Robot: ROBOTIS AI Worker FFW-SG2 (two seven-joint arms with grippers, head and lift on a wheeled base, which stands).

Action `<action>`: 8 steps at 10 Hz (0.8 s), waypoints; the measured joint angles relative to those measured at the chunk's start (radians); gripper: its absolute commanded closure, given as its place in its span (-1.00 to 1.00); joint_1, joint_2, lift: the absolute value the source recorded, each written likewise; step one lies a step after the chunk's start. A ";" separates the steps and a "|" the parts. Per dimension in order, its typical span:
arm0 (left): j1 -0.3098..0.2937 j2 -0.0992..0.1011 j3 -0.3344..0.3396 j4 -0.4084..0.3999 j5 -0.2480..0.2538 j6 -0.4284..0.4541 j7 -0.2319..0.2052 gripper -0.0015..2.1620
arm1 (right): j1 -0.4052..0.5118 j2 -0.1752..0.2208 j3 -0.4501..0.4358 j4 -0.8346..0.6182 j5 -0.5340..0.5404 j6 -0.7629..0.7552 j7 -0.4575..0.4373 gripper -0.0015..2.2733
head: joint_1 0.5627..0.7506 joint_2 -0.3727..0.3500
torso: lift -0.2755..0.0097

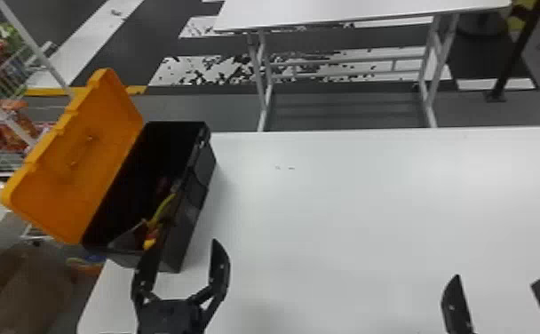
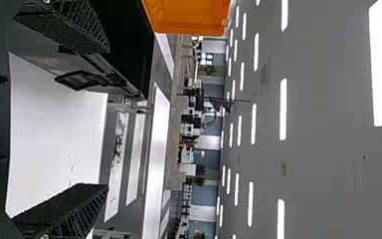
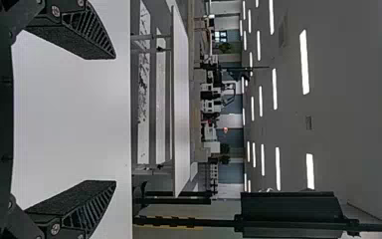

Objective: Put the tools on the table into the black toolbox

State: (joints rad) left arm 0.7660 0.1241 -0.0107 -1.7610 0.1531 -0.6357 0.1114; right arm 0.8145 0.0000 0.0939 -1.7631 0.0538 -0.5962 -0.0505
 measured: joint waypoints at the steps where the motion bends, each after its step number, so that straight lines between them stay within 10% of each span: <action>1: 0.000 0.000 0.000 0.000 0.000 0.000 0.000 -0.98 | 0.000 0.000 0.000 0.000 -0.001 0.000 0.000 -0.90 | 0.41 0.57 | 0.41; 8: -0.001 0.000 0.002 0.002 0.002 0.001 -0.001 -0.98 | -0.003 0.000 0.002 0.011 -0.006 -0.016 0.000 -0.90 | 0.41 0.58 | 0.41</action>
State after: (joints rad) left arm 0.7654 0.1242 -0.0092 -1.7588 0.1547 -0.6352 0.1104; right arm 0.8111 0.0000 0.0956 -1.7522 0.0478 -0.6119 -0.0506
